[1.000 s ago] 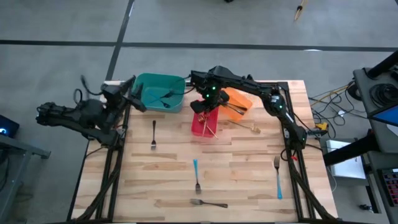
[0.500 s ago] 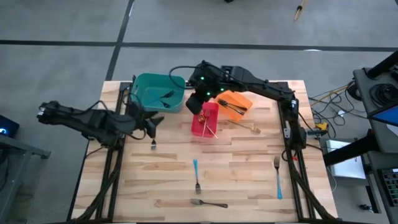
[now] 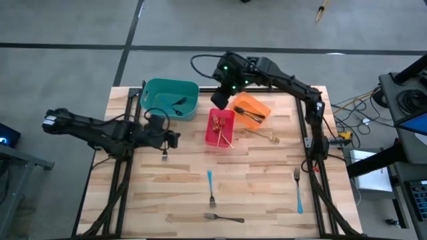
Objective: Sort silverware by color (type)
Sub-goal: Put the blue fork into the green bin
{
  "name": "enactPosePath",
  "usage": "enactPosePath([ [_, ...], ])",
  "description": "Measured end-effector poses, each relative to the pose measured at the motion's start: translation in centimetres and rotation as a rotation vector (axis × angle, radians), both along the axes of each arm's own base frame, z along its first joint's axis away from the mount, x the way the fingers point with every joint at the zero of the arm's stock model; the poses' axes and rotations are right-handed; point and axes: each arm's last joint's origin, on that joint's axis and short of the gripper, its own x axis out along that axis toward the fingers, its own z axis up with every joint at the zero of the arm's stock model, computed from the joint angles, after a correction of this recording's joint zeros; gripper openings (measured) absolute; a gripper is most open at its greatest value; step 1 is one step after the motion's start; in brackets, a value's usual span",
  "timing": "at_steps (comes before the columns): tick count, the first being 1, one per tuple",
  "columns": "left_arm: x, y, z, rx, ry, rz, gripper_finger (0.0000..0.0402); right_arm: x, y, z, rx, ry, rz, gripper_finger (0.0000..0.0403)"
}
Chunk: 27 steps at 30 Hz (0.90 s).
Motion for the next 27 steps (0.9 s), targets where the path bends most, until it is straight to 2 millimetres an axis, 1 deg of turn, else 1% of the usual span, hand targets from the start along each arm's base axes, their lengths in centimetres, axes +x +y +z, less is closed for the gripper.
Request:
enactPosePath([
  [7,0.8,2.4,-1.6,-0.189,0.119,0.04,0.0207,-1.4,-1.8,-0.5,0.005,0.081,-0.051,0.0058],
  [12,1.0,3.7,-2.6,-0.243,0.21,0.069,0.0207,-1.6,-2.3,-0.5,-0.022,0.09,-0.031,0.0058],
  [21,1.7,3.6,-4.5,-0.345,0.359,0.055,0.0207,-1.9,-2.7,-0.6,-0.059,0.11,0.011,0.0059],
  [27,2.3,3.6,-5.4,-0.385,0.404,0.046,0.0207,-1.8,-3.2,-1.0,-0.077,0.12,0.03,0.0059],
])
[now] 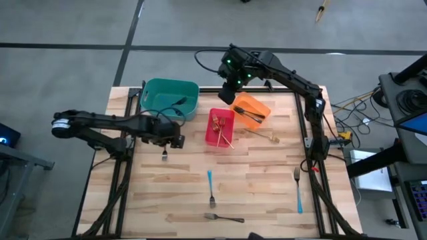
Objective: Sort silverware by color (type)
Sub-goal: Put the blue fork into the green bin
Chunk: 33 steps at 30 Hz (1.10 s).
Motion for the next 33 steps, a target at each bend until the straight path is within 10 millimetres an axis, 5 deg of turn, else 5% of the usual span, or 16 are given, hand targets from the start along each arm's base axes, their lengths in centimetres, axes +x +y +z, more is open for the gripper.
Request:
enactPosePath([
  [15,0.7,0.0,-1.3,-0.026,0.066,-0.005,0.0207,0.6,-1.1,-0.1,-0.041,-0.051,0.006,0.0059],
  [27,0.1,-0.1,-1.4,-0.035,0.124,0.029,0.0207,-2.5,-6.2,0.3,-0.039,-0.082,-0.176,0.0059],
  [33,0.0,-0.1,-1.4,-0.037,0.139,0.029,0.0207,-2.8,-6.6,0.3,-0.033,-0.084,-0.195,0.0059],
])
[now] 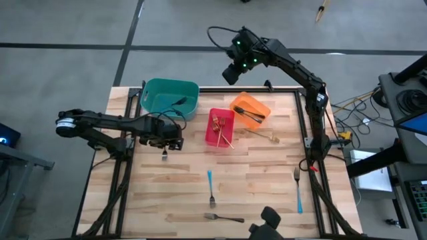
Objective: Sort silverware by color (type)
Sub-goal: Put the blue fork into the green bin
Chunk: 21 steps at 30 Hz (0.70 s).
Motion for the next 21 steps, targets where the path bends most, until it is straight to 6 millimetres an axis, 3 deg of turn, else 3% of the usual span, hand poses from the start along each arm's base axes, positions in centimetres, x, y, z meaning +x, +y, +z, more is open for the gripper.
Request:
enactPosePath([
  [7,0.0,0.0,0.0,0.0,0.0,0.0,0.0207,-0.5,0.0,0.0,0.049,0.005,-0.061,0.0059],
  [13,0.0,0.0,0.2,0.002,-0.005,-0.015,0.0207,-4.5,-0.8,0.3,0.171,0.121,-0.213,0.0059],
  [21,0.2,0.0,0.6,0.017,-0.011,-0.078,0.0207,-5.5,0.9,0.3,0.256,0.224,-0.205,0.0059],
])
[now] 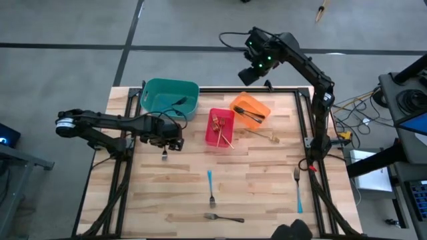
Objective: Sort silverware by color (type)
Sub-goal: Put the blue fork into the green bin
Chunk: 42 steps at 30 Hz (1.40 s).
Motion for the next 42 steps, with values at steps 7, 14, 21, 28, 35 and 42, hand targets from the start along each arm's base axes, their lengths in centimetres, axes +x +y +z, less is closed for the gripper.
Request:
enactPosePath([
  [7,0.0,-0.1,0.0,0.006,0.005,-0.028,0.0207,1.1,1.5,0.2,0.02,-0.019,0.004,0.0059],
  [14,-0.1,-1.3,0.7,-0.069,0.02,-0.143,0.0207,2.1,3.1,0.2,0.097,-0.064,0.043,0.0059],
  [21,0.1,-2.9,2.2,-0.069,0.018,-0.235,0.0207,3.4,5.6,0.0,0.102,-0.047,0.134,0.0058],
  [28,0.3,-3.3,3.1,-0.052,-0.002,-0.331,0.0207,1.9,8.8,-0.8,0.159,0.003,0.115,0.0058],
  [35,0.3,-3.2,3.4,-0.027,-0.007,-0.432,0.0207,0.2,10.5,-3.3,0.18,-0.027,-0.02,0.0058],
  [42,-0.2,-3.8,4.3,-0.014,-0.045,-0.474,0.0207,-2.1,11.8,-7.2,0.266,0.088,-0.14,0.0058],
])
